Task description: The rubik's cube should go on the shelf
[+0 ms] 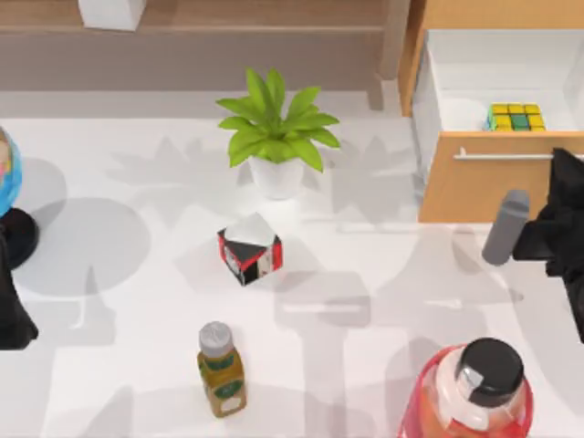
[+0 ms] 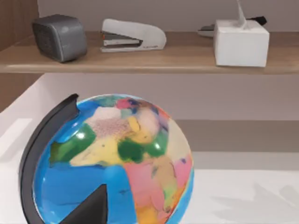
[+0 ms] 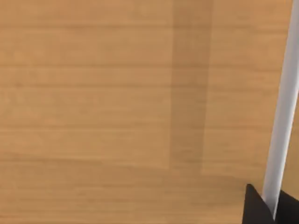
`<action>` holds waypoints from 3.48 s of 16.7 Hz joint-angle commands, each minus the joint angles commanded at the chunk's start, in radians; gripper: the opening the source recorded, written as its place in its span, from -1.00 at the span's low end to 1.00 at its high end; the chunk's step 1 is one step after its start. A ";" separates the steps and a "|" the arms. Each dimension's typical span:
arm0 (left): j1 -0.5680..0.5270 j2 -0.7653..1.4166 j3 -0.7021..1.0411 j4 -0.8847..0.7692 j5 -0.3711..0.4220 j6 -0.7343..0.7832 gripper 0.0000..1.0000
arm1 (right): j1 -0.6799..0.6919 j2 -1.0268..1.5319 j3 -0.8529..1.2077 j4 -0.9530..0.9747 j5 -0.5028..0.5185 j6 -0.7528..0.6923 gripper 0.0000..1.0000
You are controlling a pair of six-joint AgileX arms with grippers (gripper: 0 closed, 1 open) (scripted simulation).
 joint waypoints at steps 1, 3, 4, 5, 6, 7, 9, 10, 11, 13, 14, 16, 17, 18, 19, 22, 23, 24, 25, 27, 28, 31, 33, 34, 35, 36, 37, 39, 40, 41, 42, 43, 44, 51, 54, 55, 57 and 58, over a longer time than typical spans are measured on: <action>0.000 0.000 0.000 0.000 0.000 0.000 1.00 | 0.010 -0.009 -0.032 0.023 0.009 0.000 -1.00; 0.000 0.000 0.000 0.000 0.000 0.000 1.00 | 0.023 -0.020 -0.067 0.051 0.020 -0.001 -1.00; 0.000 0.000 0.000 0.000 0.000 0.000 1.00 | 0.023 -0.021 -0.069 0.052 0.020 -0.001 -1.00; 0.000 0.000 0.000 0.000 0.000 0.000 1.00 | 0.023 -0.021 -0.069 0.052 0.020 -0.001 -1.00; 0.000 0.000 0.000 0.000 0.000 0.000 1.00 | 0.023 -0.021 -0.069 0.052 0.020 -0.001 -1.00; 0.000 0.000 0.000 0.000 0.000 0.000 1.00 | 0.023 -0.021 -0.069 0.052 0.020 -0.001 -1.00; 0.000 0.000 0.000 0.000 0.000 0.000 1.00 | 0.023 -0.021 -0.069 0.052 0.020 -0.001 -0.70; 0.000 0.000 0.000 0.000 0.000 0.000 1.00 | 0.023 -0.021 -0.069 0.052 0.020 -0.001 -0.55; 0.000 0.000 0.000 0.000 0.000 0.000 1.00 | 0.023 -0.021 -0.069 0.052 0.020 -0.001 -0.40; 0.000 0.000 0.000 0.000 0.000 0.000 1.00 | 0.023 -0.021 -0.069 0.052 0.020 -0.001 -0.10; 0.000 0.000 0.000 0.000 0.000 0.000 1.00 | 0.023 -0.021 -0.069 0.052 0.020 -0.001 0.06; 0.000 0.000 0.000 0.000 0.000 0.000 1.00 | 0.023 -0.021 -0.069 0.052 0.020 -0.001 0.36; 0.000 0.000 0.000 0.000 0.000 0.000 1.00 | 0.023 -0.021 -0.069 0.052 0.020 -0.001 0.51; 0.000 0.000 0.000 0.000 0.000 0.000 1.00 | 0.023 -0.021 -0.069 0.052 0.020 -0.001 0.66; 0.000 0.000 0.000 0.000 0.000 0.000 1.00 | 0.023 -0.021 -0.069 0.052 0.020 -0.001 0.81; 0.000 0.000 0.000 0.000 0.000 0.000 1.00 | 0.023 -0.021 -0.069 0.052 0.020 -0.001 1.00; 0.000 0.000 0.000 0.000 0.000 0.000 1.00 | 0.023 -0.021 -0.069 0.052 0.020 -0.001 1.00; 0.000 0.000 0.000 0.000 0.000 0.000 1.00 | 0.023 -0.021 -0.069 0.052 0.020 -0.001 1.00; 0.000 0.000 0.000 0.000 0.000 0.000 1.00 | 0.023 -0.021 -0.069 0.052 0.020 -0.001 1.00; 0.000 0.000 0.000 0.000 0.000 0.000 1.00 | 0.023 -0.021 -0.069 0.052 0.020 -0.001 1.00; 0.000 0.000 0.000 0.000 0.000 0.000 1.00 | 0.023 -0.021 -0.069 0.052 0.020 -0.001 1.00; 0.000 0.000 0.000 0.000 0.000 0.000 1.00 | 0.029 -0.023 -0.080 0.064 0.026 -0.001 1.00; 0.000 0.000 0.000 0.000 0.000 0.000 1.00 | 0.042 -0.026 -0.113 0.092 0.040 0.000 1.00; 0.000 0.000 0.000 0.000 0.000 0.000 1.00 | 0.049 -0.028 -0.128 0.105 0.047 0.000 1.00; 0.000 0.000 0.000 0.000 0.000 0.000 1.00 | 0.054 -0.029 -0.139 0.115 0.051 0.000 1.00; 0.000 0.000 0.000 0.000 0.000 0.000 1.00 | 0.055 -0.030 -0.142 0.118 0.053 -0.001 1.00; 0.000 0.000 0.000 0.000 0.000 0.000 1.00 | 0.055 -0.030 -0.142 0.118 0.053 -0.001 1.00; 0.000 0.000 0.000 0.000 0.000 0.000 1.00 | 0.051 0.018 -0.141 0.099 0.051 0.000 1.00; 0.000 0.000 0.000 0.000 0.000 0.000 1.00 | 0.051 0.018 -0.141 0.099 0.051 0.000 1.00; 0.000 0.000 0.000 0.000 0.000 0.000 1.00 | 0.059 0.011 -0.137 0.093 0.045 0.004 1.00; 0.000 0.000 0.000 0.000 0.000 0.000 1.00 | 0.073 -0.001 -0.128 0.079 0.035 0.014 1.00; 0.000 0.000 0.000 0.000 0.000 0.000 1.00 | 0.093 -0.019 -0.115 0.055 0.019 0.029 1.00; 0.000 0.000 0.000 0.000 0.000 0.000 1.00 | 0.118 -0.040 -0.096 0.018 -0.002 0.051 1.00; 0.000 0.000 0.000 0.000 0.000 0.000 1.00 | 0.248 -0.179 0.188 -0.495 -0.159 0.336 1.00; 0.000 0.000 0.000 0.000 0.000 0.000 1.00 | 0.232 -0.198 0.394 -0.827 -0.203 0.509 1.00; 0.000 0.000 0.000 0.000 0.000 0.000 1.00 | 0.217 -0.197 0.472 -0.948 -0.214 0.572 1.00; 0.000 0.000 0.000 0.000 0.000 0.000 1.00 | 0.182 -0.185 0.635 -1.198 -0.233 0.700 1.00; 0.000 0.000 0.000 0.000 0.000 0.000 1.00 | 0.161 -0.174 0.721 -1.325 -0.242 0.766 1.00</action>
